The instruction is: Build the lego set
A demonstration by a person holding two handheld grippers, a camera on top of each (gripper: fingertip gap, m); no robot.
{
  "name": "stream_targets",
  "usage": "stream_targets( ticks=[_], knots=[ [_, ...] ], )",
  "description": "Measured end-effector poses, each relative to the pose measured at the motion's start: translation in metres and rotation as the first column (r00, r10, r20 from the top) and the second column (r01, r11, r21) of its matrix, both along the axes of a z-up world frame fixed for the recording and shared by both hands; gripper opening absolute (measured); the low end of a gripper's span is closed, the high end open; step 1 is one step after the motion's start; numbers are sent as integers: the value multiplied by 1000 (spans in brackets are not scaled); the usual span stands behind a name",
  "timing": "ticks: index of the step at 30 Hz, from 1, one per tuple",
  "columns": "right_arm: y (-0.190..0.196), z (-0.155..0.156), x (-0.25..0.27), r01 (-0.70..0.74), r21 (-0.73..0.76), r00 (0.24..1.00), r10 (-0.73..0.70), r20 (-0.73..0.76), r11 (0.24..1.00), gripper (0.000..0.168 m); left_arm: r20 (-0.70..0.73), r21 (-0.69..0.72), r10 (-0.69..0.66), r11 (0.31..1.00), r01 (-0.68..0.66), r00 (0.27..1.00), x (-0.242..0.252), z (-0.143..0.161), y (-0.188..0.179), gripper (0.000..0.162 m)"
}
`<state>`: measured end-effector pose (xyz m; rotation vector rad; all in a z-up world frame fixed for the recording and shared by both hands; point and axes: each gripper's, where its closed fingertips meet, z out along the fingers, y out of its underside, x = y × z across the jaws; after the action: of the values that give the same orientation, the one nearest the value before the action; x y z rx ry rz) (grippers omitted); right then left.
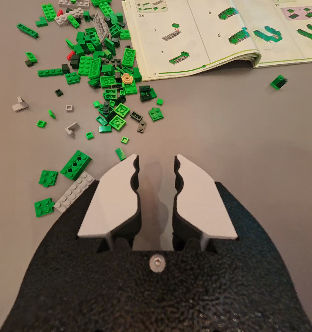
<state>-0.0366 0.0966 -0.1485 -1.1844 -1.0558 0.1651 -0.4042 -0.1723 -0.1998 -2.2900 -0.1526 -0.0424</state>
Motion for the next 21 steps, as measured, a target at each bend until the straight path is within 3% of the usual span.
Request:
stream_targets(
  ticks=[21],
  knots=[
    [0, 0, 0, 0, 1, 1000, 0, -1, 1000, 0, -12, 56, -33, 998, 33, 999, 15, 12, 12, 36]
  ],
)
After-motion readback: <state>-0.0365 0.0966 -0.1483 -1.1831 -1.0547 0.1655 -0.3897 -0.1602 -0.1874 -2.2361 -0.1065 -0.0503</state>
